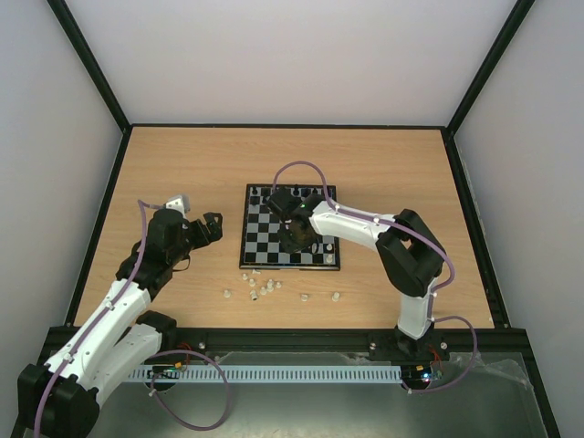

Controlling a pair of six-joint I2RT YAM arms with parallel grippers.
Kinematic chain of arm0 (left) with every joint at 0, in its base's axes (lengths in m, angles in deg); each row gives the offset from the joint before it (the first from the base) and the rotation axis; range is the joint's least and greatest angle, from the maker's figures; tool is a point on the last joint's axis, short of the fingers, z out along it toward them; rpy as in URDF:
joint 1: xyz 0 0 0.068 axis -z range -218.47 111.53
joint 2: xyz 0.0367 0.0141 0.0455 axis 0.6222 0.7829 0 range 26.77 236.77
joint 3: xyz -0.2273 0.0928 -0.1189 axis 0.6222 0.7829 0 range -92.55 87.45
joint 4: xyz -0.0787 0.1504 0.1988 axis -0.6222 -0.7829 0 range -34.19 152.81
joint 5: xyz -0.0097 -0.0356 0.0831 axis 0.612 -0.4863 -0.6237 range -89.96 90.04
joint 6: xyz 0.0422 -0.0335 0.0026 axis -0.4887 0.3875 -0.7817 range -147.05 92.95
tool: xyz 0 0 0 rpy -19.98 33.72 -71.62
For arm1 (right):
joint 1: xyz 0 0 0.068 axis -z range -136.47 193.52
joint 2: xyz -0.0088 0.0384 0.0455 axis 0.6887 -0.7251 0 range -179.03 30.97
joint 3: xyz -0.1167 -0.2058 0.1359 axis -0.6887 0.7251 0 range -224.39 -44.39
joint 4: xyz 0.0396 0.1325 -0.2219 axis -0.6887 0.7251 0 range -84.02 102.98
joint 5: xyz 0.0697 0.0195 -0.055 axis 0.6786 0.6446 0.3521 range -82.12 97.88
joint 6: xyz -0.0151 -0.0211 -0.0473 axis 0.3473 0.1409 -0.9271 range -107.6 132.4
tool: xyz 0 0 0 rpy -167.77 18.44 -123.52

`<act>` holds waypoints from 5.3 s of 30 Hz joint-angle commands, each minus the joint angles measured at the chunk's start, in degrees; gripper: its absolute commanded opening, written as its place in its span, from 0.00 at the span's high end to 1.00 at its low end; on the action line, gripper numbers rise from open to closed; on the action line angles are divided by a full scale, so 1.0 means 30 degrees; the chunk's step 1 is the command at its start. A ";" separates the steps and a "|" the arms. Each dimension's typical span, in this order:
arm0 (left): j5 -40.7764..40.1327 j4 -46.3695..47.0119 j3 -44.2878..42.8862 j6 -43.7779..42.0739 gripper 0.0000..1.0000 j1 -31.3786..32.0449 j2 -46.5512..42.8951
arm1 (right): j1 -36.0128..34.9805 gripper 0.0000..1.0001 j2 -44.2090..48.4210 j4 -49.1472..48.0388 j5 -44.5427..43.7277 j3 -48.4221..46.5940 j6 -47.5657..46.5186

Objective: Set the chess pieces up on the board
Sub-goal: Place the chess piece on the chessboard, then pick up the chess piece at the center of the board.

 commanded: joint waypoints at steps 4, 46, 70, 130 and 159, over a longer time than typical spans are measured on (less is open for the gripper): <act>-0.0114 0.0238 0.0004 -0.0036 0.00 -0.0021 0.0045 | 0.0131 0.80 -0.0004 0.0562 0.0149 -0.0438 -0.0249; -0.0443 -0.0334 0.0608 0.0743 0.01 -0.0231 -0.0616 | -0.4857 0.73 0.1766 -0.2032 0.1802 0.3669 0.2087; -0.0312 0.0016 0.0479 0.0637 0.01 -0.0208 -0.0389 | -0.5011 0.73 0.2424 -0.1418 0.1080 0.3458 0.2247; -0.0350 0.0282 0.0947 0.0717 0.00 -0.0234 -0.0527 | -0.5347 0.80 0.0833 -0.1569 0.0801 0.2663 0.2117; -0.0209 0.0585 0.0903 0.0717 0.01 -0.0209 -0.0264 | -0.5345 0.86 0.0807 -0.0980 0.0647 0.3097 0.2161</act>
